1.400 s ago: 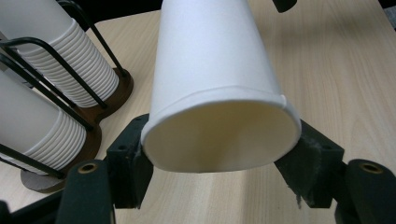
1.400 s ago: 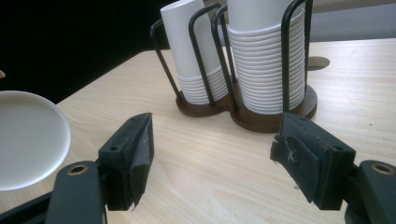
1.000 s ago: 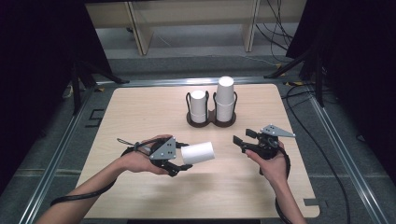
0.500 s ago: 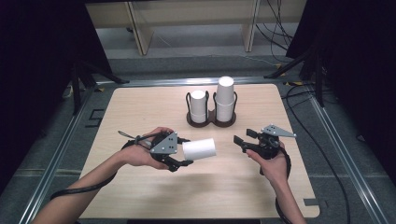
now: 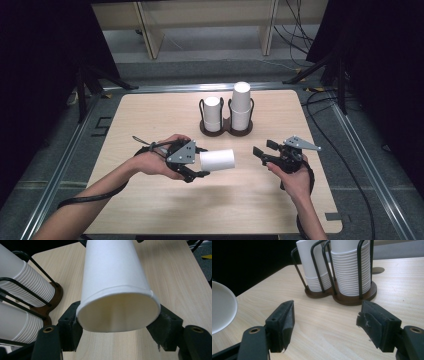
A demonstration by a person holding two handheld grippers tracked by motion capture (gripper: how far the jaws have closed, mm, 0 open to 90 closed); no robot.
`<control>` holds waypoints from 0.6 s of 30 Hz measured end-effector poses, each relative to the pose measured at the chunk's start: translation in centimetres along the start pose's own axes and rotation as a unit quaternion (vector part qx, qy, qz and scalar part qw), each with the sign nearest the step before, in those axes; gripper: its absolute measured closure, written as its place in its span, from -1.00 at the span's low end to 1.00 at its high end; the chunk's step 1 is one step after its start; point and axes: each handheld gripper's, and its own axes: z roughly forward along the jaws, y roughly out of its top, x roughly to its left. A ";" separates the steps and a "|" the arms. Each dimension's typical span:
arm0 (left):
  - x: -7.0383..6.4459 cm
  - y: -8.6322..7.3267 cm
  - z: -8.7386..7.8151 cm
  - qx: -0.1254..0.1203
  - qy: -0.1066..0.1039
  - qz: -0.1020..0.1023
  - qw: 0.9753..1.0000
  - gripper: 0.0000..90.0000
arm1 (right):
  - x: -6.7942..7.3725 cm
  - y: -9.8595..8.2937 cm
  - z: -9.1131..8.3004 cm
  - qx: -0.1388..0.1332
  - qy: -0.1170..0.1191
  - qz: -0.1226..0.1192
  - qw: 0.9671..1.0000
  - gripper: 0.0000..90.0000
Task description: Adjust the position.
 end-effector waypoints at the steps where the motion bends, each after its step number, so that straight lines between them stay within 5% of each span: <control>1: 0.0 0.1 0.0 0.000 0.000 0.001 1.000 -0.26 | 0.1 0.0 0.0 0.002 0.007 0.006 1.000 -0.35; 2: -0.1 0.2 -0.1 -0.002 0.001 0.002 1.000 -0.26 | 0.0 0.0 -0.1 -0.001 -0.001 -0.007 1.000 -0.35; 3: -0.1 0.2 -0.1 0.001 -0.001 0.005 1.000 -0.26 | 0.3 0.0 -0.1 0.001 0.004 0.013 1.000 -0.35; 5: -0.2 0.3 -0.2 0.000 0.000 0.005 1.000 -0.26 | 0.0 0.2 -0.1 -0.002 -0.002 -0.012 1.000 -0.35; 8: -0.3 0.3 -0.3 0.005 -0.003 0.007 1.000 -0.25 | 0.4 0.4 -0.2 0.006 0.005 0.006 1.000 -0.35; 18: -0.1 0.6 -0.6 0.031 -0.013 0.020 0.999 -0.23 | 0.7 0.7 -0.1 0.002 0.010 -0.017 1.000 -0.35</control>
